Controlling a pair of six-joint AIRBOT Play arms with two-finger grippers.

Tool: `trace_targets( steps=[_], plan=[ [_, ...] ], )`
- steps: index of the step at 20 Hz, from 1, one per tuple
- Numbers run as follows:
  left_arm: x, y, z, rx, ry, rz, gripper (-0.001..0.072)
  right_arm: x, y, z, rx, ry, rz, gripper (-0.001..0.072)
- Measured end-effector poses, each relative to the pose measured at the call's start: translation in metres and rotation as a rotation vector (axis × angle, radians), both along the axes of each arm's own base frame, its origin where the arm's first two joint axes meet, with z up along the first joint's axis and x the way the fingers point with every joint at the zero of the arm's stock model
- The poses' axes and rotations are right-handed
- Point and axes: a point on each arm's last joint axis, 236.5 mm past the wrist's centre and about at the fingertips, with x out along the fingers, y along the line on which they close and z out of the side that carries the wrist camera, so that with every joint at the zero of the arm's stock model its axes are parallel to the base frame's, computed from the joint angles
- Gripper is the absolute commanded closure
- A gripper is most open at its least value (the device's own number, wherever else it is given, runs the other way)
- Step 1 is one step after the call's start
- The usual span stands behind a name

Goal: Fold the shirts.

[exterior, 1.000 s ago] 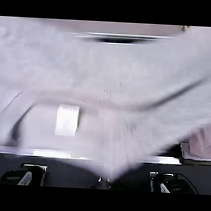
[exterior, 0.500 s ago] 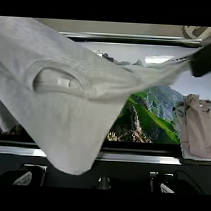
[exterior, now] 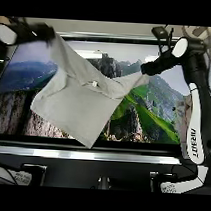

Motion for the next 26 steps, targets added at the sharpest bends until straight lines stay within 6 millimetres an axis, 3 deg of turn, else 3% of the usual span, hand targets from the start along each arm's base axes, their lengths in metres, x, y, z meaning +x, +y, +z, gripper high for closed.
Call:
trace_targets(
  steps=[1,3,5,7,11,16,18,21,22,24,26],
  plan=[
    [-0.007,-0.010,-0.043,0.007,0.132,-0.025,-0.0012,0.002,0.001,-0.009,-0.001,0.017,0.004,0.0690],
    [-0.035,-0.022,-0.108,0.027,0.372,-0.066,-0.0010,0.002,0.000,-0.025,-0.019,0.050,0.021,0.0690],
    [-0.072,-0.018,-0.149,0.058,0.592,-0.095,-0.0011,0.000,-0.003,-0.033,-0.050,0.066,0.049,0.0690],
    [-0.110,-0.010,-0.164,0.067,0.747,-0.112,-0.0010,-0.008,-0.012,-0.043,-0.115,0.105,0.103,0.0689],
    [-0.192,-0.010,-0.175,-0.018,0.908,-0.124,-0.0011,-0.026,-0.027,-0.053,-0.219,0.176,0.217,0.0690],
    [-0.321,-0.033,-0.210,-0.225,1.034,-0.056,-0.0004,-0.036,-0.024,-0.056,-0.220,0.209,0.274,0.0690],
    [-0.357,-0.039,-0.229,-0.274,1.065,0.002,-0.0004,-0.038,-0.020,-0.056,-0.205,0.214,0.286,0.0690],
    [-0.380,-0.055,-0.250,-0.339,1.075,0.058,-0.0003,-0.041,-0.016,-0.056,-0.190,0.222,0.297,0.0690],
    [-0.383,-0.064,-0.253,-0.364,1.071,0.065,0.0010,-0.043,-0.015,-0.056,-0.186,0.229,0.300,0.0690],
    [-0.383,-0.082,-0.260,-0.406,1.058,0.077,0.0115,-0.046,-0.015,-0.057,-0.184,0.239,0.304,0.0690],
    [-0.380,-0.099,-0.269,-0.436,1.044,0.093,0.0115,-0.048,-0.015,-0.057,-0.181,0.249,0.308,0.0690]
  ],
)
